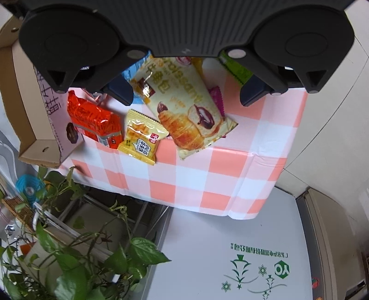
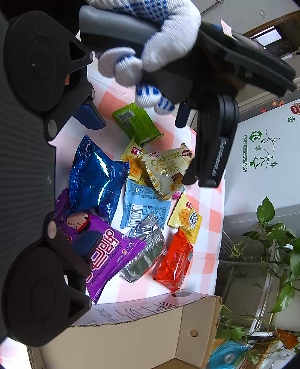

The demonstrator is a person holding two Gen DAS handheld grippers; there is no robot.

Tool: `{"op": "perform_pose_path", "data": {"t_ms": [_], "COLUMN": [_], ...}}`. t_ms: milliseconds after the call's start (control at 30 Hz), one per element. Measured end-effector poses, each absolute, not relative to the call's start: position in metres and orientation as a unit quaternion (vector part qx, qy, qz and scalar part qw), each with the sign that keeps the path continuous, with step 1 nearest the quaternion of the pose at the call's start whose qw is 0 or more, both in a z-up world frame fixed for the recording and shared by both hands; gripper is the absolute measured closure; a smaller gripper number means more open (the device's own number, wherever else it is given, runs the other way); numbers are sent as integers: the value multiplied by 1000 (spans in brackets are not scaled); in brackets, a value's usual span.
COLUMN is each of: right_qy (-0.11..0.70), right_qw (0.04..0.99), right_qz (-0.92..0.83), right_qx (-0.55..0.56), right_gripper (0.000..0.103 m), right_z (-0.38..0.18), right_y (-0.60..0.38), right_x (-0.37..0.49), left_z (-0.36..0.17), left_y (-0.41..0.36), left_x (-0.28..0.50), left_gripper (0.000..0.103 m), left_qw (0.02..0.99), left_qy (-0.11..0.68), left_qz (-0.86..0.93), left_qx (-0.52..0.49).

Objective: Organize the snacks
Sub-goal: 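Grasp the croissant bag with the left gripper while the right gripper approaches the blue foil bag, then lift the croissant bag with the left gripper while the right gripper grasps the blue foil bag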

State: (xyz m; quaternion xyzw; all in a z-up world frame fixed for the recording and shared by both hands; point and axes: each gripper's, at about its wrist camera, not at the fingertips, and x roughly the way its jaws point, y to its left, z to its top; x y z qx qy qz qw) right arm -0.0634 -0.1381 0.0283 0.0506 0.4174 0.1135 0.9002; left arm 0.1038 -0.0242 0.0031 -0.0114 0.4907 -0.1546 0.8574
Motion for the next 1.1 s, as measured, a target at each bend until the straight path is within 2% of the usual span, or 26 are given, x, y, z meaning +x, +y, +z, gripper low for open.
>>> {"op": "perform_pose_path", "data": {"t_ms": [467, 667, 733, 833, 900, 967, 1000, 1100], "right_qy": [428, 433, 433, 432, 435, 437, 436, 431], "right_qw": [897, 895, 895, 895, 893, 891, 892, 894], "right_qz": [96, 88, 88, 98, 104, 107, 106, 100], "right_qx": [60, 61, 59, 54, 57, 62, 63, 68], "right_gripper": [5, 9, 10, 20, 26, 28, 33, 35], "right_z": [19, 15, 14, 12, 11, 9, 10, 11], "right_y": [-133, -133, -132, -130, -130, -133, -134, -138], "right_x": [-54, -48, -47, -46, -46, -45, -45, -45], "left_z": [-19, -21, -20, -18, -18, -17, -17, -15], "left_y": [-37, -37, -38, -36, -32, -27, -24, -19], "left_x": [115, 113, 111, 109, 109, 109, 108, 105], "left_gripper": [6, 15, 22, 34, 35, 37, 38, 41], "left_qw": [847, 847, 849, 852, 853, 852, 852, 854], "left_qy": [508, 507, 501, 495, 494, 495, 494, 490], "left_qz": [-153, -162, -167, -168, -169, -171, -171, -173], "left_qx": [-19, -9, -1, 10, 7, 0, -2, 2]}}
